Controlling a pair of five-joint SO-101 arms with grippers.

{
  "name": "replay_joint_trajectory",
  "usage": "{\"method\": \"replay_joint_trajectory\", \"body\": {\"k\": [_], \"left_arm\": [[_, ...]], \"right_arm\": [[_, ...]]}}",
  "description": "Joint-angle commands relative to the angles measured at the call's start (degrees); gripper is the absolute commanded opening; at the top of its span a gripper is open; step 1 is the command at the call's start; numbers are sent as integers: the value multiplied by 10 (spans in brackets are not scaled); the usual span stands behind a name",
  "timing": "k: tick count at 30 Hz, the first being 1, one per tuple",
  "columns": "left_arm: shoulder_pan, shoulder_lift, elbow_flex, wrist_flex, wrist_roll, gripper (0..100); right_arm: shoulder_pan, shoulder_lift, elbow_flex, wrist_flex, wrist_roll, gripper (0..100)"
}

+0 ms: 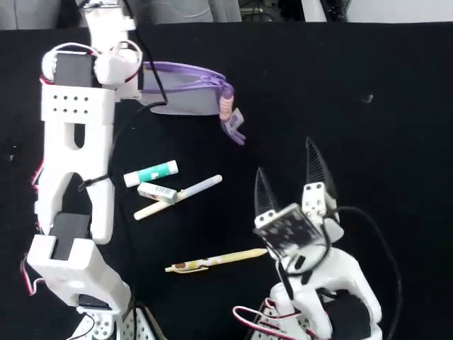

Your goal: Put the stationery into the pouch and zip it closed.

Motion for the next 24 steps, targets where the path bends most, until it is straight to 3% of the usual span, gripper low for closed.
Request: {"method": "replay_joint_trajectory", "body": {"k": [1, 8, 17, 24], "left_arm": [[-34, 4, -34, 7, 0, 28], [-53, 33, -34, -9, -22, 28], [-77, 47, -36, -12, -24, 28], [-116, 48, -59, -11, -24, 28]], "right_arm": [[4, 44, -22, 38, 39, 293], [-8, 145, -13, 74, 78, 293], [-193, 288, 42, 74, 107, 292], [-271, 380, 46, 33, 110, 292]]}}
